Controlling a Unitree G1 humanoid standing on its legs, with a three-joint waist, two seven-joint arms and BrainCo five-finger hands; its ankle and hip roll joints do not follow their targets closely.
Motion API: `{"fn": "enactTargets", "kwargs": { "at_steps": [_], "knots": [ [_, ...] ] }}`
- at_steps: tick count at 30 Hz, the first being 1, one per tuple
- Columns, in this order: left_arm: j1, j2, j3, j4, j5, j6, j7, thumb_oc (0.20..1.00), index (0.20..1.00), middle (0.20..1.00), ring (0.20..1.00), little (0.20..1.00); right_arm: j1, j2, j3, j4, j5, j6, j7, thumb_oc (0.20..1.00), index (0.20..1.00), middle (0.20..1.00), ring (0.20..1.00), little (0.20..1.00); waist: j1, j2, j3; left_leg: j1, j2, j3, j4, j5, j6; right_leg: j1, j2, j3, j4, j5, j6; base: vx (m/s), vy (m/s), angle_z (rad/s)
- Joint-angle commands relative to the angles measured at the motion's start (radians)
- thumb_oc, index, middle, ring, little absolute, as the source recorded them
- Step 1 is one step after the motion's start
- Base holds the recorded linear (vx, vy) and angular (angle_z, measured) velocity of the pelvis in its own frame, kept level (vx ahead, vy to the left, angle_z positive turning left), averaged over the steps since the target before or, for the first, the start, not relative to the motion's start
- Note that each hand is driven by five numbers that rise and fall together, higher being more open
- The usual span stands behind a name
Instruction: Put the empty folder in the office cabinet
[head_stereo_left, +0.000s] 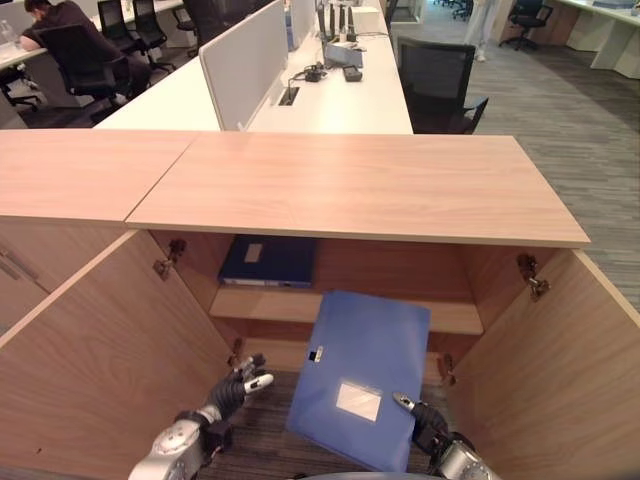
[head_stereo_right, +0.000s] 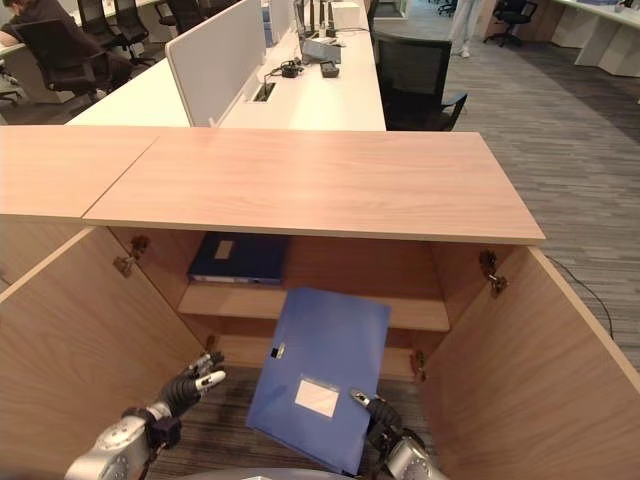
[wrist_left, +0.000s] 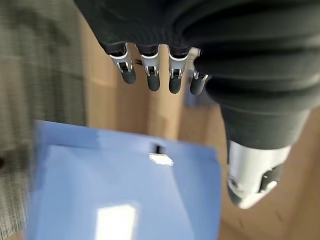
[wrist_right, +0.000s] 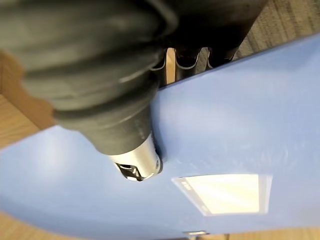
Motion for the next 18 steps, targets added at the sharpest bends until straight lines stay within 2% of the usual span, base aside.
{"fn": "enactTargets", "kwargs": {
  "at_steps": [1, 2, 5, 7, 12, 14, 18],
  "knots": [
    [-0.079, -0.026, 0.032, 0.086, 0.014, -0.031, 0.035, 1.000, 1.000, 1.000, 1.000, 1.000, -0.110, 0.088, 0.007, -0.006, 0.084, -0.030, 0.021, 0.200, 0.200, 0.200, 0.200, 0.200, -0.011, -0.040, 0.013, 0.001, -0.012, -0.063, 0.003, -0.079, -0.013, 0.029, -0.035, -0.050, 0.007, -0.033, 0.056, -0.02, -0.038, 0.00],
    [-0.091, -0.075, 0.036, 0.196, 0.003, -0.022, 0.048, 1.000, 1.000, 1.000, 1.000, 1.000, -0.117, 0.095, 0.009, 0.004, 0.092, -0.031, 0.012, 0.200, 0.200, 0.200, 0.200, 0.200, -0.013, -0.040, 0.012, -0.001, -0.010, -0.064, 0.003, -0.077, -0.013, 0.026, -0.032, -0.047, 0.007, -0.034, 0.053, -0.02, -0.046, 0.00],
    [-0.099, -0.110, 0.036, 0.264, -0.003, -0.019, 0.054, 1.000, 1.000, 1.000, 1.000, 1.000, -0.117, 0.103, 0.016, 0.007, 0.098, -0.030, 0.009, 0.200, 0.200, 0.200, 0.200, 0.200, -0.016, -0.038, 0.011, -0.002, -0.009, -0.064, 0.003, -0.076, -0.014, 0.024, -0.030, -0.046, 0.007, -0.035, 0.051, 0.00, -0.012, 0.00],
    [-0.111, -0.156, 0.049, 0.370, -0.021, -0.012, 0.070, 1.000, 1.000, 1.000, 1.000, 1.000, -0.123, 0.107, 0.033, 0.013, 0.092, -0.029, 0.001, 0.200, 0.200, 0.200, 0.200, 0.200, -0.017, -0.039, 0.010, -0.005, -0.006, -0.062, 0.003, -0.074, -0.017, 0.022, -0.027, -0.046, 0.007, -0.038, 0.048, -0.01, -0.040, 0.01],
    [-0.134, -0.195, 0.066, 0.498, -0.012, -0.005, 0.087, 1.000, 1.000, 1.000, 1.000, 1.000, -0.133, 0.111, 0.027, 0.024, 0.099, -0.037, -0.015, 0.200, 0.200, 0.200, 0.200, 0.200, -0.020, -0.038, 0.009, -0.010, -0.001, -0.065, 0.003, -0.067, -0.022, 0.021, -0.020, -0.049, 0.007, -0.042, 0.042, 0.00, -0.042, 0.01],
    [-0.157, -0.215, 0.079, 0.603, 0.011, 0.000, 0.097, 1.000, 1.000, 1.000, 1.000, 1.000, -0.151, 0.120, 0.013, 0.020, 0.127, -0.046, -0.030, 0.200, 0.200, 0.200, 0.200, 0.200, -0.024, -0.036, 0.010, -0.013, 0.006, -0.069, 0.003, -0.064, -0.029, 0.022, -0.014, -0.054, 0.007, -0.044, 0.037, 0.00, -0.078, 0.04],
    [-0.161, -0.225, 0.091, 0.672, 0.045, 0.001, 0.104, 1.000, 1.000, 1.000, 1.000, 1.000, -0.175, 0.117, -0.010, -0.029, 0.173, -0.071, -0.040, 0.200, 0.200, 0.200, 0.200, 0.200, -0.031, -0.029, 0.013, -0.008, 0.021, -0.070, 0.003, -0.060, -0.037, 0.016, -0.002, -0.055, 0.028, -0.058, 0.024, 0.02, -0.085, 0.06]
  ]
}}
